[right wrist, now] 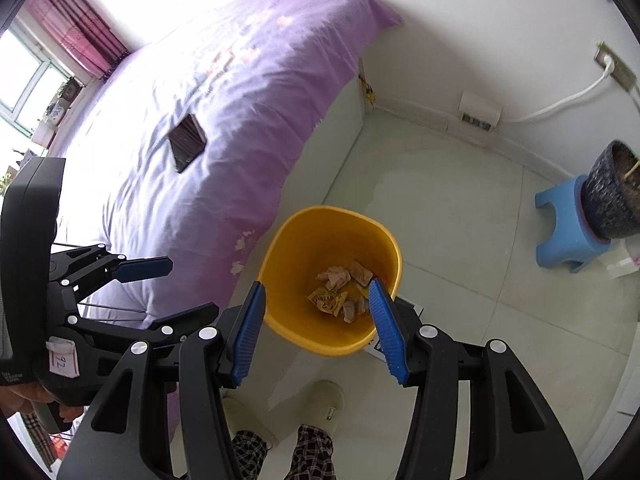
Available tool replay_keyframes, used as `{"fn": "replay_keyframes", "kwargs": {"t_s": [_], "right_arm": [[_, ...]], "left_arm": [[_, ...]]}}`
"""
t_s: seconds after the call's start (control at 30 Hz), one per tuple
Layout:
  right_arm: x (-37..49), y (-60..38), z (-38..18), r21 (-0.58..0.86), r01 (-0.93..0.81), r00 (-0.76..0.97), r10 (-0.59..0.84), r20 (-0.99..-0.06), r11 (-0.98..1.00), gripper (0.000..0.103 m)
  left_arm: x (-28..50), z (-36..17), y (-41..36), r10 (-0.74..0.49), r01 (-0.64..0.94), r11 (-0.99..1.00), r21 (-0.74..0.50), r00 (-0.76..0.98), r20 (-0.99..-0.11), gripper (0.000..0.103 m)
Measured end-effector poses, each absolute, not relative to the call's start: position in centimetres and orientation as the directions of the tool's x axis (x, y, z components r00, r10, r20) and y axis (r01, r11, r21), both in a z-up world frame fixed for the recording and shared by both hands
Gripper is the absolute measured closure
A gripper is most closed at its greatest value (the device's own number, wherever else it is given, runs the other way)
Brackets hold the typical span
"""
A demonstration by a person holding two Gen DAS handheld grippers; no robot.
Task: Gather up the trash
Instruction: 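Move both open tools back over the plaid cloth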
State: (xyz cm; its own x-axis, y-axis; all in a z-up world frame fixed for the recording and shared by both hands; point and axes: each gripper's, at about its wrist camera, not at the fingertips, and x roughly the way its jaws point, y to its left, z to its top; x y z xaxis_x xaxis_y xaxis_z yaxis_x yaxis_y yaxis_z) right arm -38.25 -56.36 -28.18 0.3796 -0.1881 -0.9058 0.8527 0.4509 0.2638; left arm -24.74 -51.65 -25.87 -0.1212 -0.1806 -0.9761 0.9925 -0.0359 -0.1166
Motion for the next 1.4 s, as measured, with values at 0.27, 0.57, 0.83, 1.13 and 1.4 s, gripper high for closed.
{"fn": "replay_keyframes", "kwargs": {"t_s": [0.27,0.57,0.83,1.13,1.4], "right_arm": [[-37.7,-53.6,-20.9,0.226,0.816,0.416,-0.270,-0.868,0.532,0.048],[-36.4,-49.7,-13.9,0.190,0.747,0.481,-0.320,-0.816,0.637,0.048],[-32.1,-45.1,-10.4,0.188,0.618,0.567,-0.266,-0.780,0.764,0.048],[-26.2,-39.8,-8.7,0.215,0.440,0.637,-0.134,-0.759,0.872,0.047],[-20.4,-34.3,-7.8,0.221,0.264,0.659,-0.008,-0.752,0.939,0.047]], "left_arm": [[-23.8,-19.0,-48.8,-0.291,0.991,-0.032,-0.129,-0.133,-0.947,0.036],[-20.7,-12.6,-44.0,-0.414,0.992,0.046,-0.117,-0.088,-0.906,0.036],[-16.3,-9.9,-36.7,-0.463,0.968,0.223,-0.113,0.003,-0.886,0.035],[-10.8,-8.7,-27.3,-0.460,0.866,0.484,-0.122,0.134,-0.878,0.035],[-6.0,-8.9,-18.0,-0.403,0.706,0.697,-0.127,0.239,-0.884,0.035]]}}
